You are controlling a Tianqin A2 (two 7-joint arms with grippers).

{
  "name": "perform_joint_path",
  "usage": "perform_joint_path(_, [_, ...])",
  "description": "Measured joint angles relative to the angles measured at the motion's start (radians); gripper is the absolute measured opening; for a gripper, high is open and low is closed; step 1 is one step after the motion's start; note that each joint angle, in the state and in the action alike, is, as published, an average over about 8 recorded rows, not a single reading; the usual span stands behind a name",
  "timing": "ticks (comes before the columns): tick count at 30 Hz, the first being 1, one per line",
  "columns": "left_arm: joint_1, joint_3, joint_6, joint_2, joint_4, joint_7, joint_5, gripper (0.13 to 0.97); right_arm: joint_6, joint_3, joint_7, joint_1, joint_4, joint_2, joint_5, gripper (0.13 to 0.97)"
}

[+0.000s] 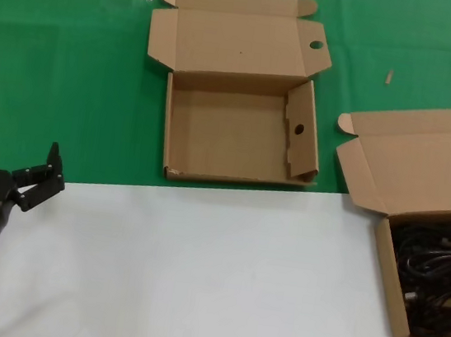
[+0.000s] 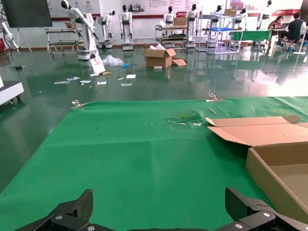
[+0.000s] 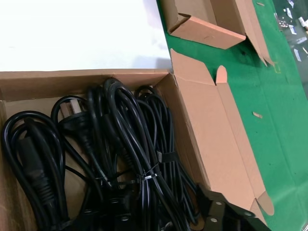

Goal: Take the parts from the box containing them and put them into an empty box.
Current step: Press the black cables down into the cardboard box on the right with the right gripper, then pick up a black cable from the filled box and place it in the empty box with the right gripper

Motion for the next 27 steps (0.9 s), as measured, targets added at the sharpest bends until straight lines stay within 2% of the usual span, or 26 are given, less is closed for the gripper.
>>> perform_joint_path(6, [0.000,0.000,0.000,0.000,0.000,0.000,0.000,0.966,0.008,0.003,0.008,-0.020,0.016,0.010,0.007,0.424])
perform_joint_path(7, [0.000,0.000,0.000,0.000,0.000,0.000,0.000,0.966,0.009,0.004,0.009,-0.024,0.019,0.011,0.008,0.424])
perform_joint_path(15, [0.000,0.000,0.000,0.000,0.000,0.000,0.000,0.966,0.020,0.021,0.023,-0.061,0.050,0.026,0.018,0.268])
perform_joint_path(21, [0.000,0.000,0.000,0.000,0.000,0.000,0.000,0.966,0.026,0.063,0.049,-0.101,0.112,0.043,0.033,0.256])
perform_joint_path(27, [0.000,0.000,0.000,0.000,0.000,0.000,0.000,0.966,0.040,0.100,0.121,-0.107,0.237,0.048,0.046,0.222])
